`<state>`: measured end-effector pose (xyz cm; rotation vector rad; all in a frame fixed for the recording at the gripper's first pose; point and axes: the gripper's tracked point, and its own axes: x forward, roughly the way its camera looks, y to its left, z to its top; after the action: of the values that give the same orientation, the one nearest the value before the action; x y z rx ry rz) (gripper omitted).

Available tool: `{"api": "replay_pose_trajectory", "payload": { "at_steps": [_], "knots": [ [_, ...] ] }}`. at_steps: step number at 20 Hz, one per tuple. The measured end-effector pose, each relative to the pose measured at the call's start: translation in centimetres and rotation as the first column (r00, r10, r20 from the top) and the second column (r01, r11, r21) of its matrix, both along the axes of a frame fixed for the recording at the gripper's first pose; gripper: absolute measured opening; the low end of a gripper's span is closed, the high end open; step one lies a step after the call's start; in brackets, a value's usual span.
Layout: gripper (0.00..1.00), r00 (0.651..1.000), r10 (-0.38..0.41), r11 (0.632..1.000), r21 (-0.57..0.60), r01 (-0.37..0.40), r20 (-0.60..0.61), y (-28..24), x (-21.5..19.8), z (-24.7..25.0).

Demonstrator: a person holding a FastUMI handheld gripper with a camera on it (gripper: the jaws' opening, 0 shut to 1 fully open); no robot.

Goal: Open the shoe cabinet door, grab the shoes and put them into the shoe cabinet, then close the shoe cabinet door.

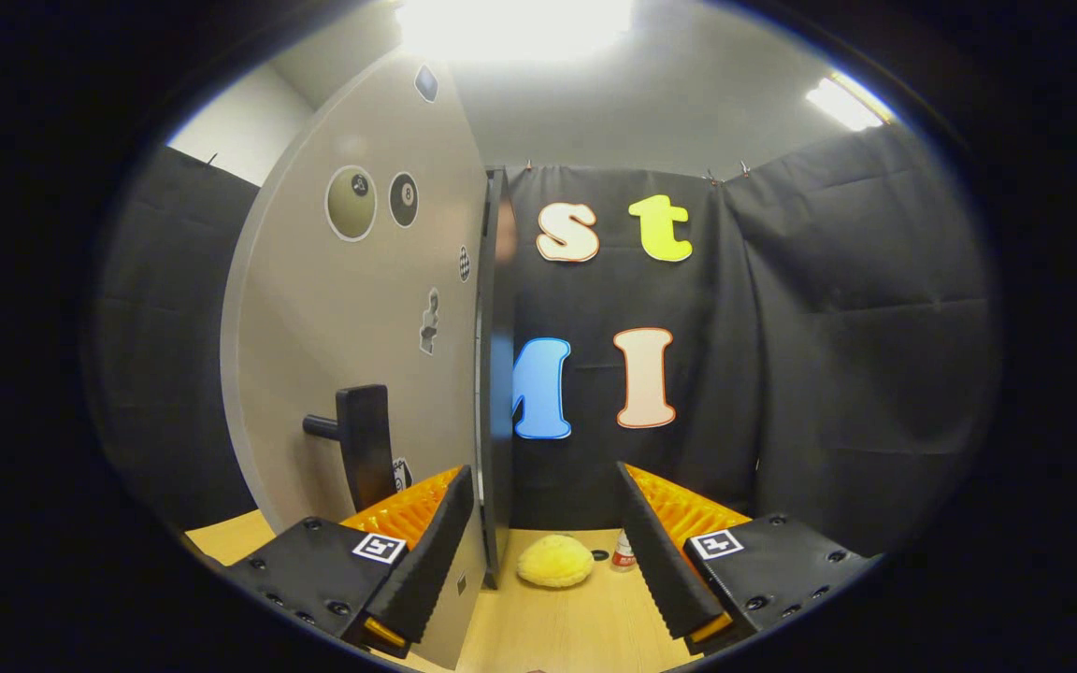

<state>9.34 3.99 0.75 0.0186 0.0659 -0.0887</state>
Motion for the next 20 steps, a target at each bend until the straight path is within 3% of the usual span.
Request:
{"api": "replay_pose_trajectory", "payload": {
  "at_steps": [9,20],
  "knots": [
    [0.95,1.0,-0.006,1.0,0.015,0.006,-0.01,11.1,1.9,0.4],
    [0.94,0.998,0.057,0.998,0.006,-0.057,-0.029,24.6,10.7,1.8]
  ]
}}
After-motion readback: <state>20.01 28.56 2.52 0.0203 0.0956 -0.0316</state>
